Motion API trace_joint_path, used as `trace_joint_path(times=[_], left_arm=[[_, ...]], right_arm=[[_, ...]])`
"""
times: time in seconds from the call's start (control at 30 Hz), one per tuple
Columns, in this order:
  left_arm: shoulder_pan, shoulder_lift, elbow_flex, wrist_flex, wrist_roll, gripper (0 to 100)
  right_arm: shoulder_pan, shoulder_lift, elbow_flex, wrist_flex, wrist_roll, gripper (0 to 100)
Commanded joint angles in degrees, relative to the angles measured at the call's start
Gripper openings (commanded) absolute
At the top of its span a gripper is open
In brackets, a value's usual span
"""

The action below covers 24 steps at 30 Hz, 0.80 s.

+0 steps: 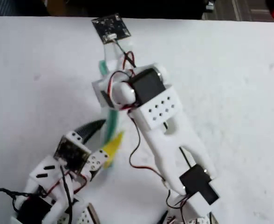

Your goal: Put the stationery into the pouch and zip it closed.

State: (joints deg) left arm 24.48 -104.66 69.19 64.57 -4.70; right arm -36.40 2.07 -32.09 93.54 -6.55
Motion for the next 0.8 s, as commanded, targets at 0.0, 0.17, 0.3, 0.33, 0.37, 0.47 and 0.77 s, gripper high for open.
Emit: trace_joint_path(times=[0.0,0.17,0.3,0.33,0.37,0.47,0.77], left_arm=[[0.40,-0.04,-7.91,7.12,0.88,27],[-0.13,-0.04,-18.29,15.30,0.79,27],[-7.78,-0.04,-18.99,13.63,1.32,27],[-10.68,-0.04,-18.02,12.31,1.32,27],[-13.41,-0.04,-16.53,10.11,1.41,27],[-20.26,-0.04,-9.14,1.67,5.80,27],[-25.36,-0.04,6.95,-17.93,14.86,27]], right_arm=[[3.38,-0.84,-1.58,-5.32,1.93,1.7],[0.31,-2.95,-5.98,-9.89,2.02,1.7],[-0.84,-3.82,-8.88,-12.18,2.37,1.7],[0.48,-3.56,-8.97,-12.18,2.37,1.7],[2.33,-3.38,-8.18,-12.09,2.29,1.7],[8.92,-3.21,-2.73,-13.14,1.93,1.7],[23.78,-3.65,27.78,-25.71,1.93,1.7]])
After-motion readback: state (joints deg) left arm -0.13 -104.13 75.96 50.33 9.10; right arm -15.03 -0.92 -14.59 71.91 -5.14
